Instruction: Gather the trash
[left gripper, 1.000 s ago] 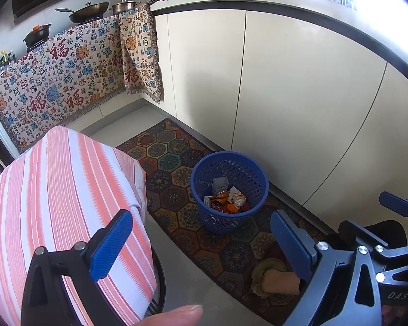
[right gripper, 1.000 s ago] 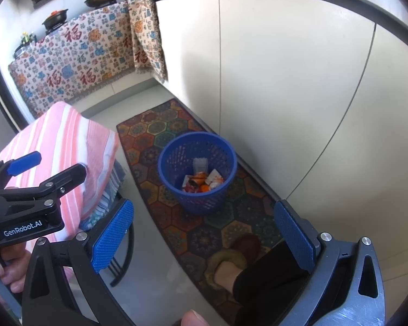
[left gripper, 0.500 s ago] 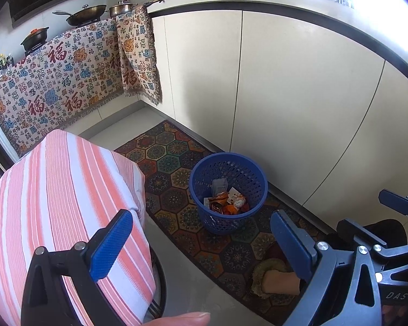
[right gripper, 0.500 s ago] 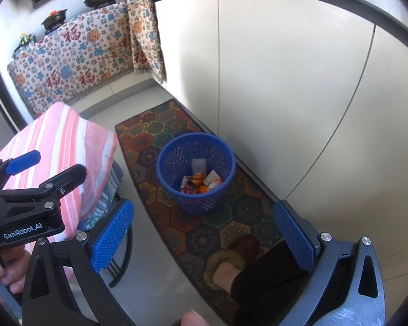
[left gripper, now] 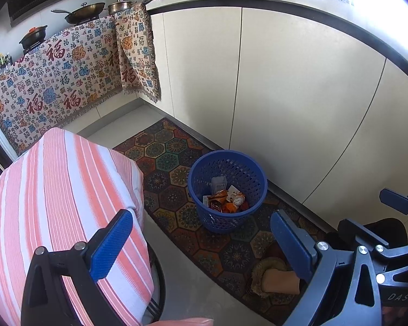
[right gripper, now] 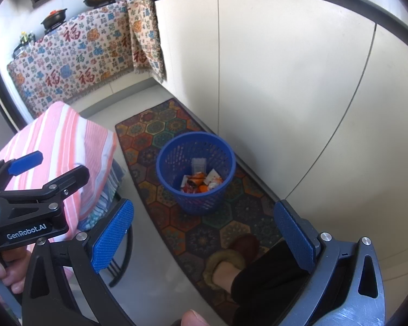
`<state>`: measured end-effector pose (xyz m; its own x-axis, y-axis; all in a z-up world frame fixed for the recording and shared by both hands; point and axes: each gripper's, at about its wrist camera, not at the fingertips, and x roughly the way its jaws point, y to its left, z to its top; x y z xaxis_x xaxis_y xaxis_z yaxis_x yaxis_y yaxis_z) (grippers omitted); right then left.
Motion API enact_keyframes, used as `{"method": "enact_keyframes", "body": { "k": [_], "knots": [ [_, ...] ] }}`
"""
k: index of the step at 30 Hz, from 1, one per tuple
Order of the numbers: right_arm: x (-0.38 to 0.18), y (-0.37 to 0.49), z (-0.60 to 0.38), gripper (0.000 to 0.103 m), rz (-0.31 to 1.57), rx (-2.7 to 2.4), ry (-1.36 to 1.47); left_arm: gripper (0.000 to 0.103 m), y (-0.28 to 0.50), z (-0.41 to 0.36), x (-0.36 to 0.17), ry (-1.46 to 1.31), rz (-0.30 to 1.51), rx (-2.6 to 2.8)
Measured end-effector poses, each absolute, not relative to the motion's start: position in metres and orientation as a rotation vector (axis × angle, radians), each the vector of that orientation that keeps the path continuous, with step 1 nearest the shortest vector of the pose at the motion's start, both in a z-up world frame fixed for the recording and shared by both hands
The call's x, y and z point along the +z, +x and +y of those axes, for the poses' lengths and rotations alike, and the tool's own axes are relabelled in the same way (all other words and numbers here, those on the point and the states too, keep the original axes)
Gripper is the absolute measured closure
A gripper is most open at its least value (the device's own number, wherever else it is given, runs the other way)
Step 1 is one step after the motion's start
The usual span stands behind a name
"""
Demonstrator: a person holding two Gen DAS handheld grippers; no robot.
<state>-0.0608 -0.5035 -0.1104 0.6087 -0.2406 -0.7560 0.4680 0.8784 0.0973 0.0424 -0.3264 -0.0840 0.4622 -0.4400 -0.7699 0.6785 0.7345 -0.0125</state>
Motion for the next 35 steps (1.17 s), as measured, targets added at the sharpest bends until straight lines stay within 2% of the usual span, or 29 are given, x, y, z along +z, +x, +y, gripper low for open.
{"method": "enact_keyframes", "body": {
  "k": [35],
  "knots": [
    [-0.116,-0.061,-0.505,0.0,0.844,-0.43,0.309,0.0,0.036,-0.33,-0.082,0.321,0.821,-0.689]
  ]
}}
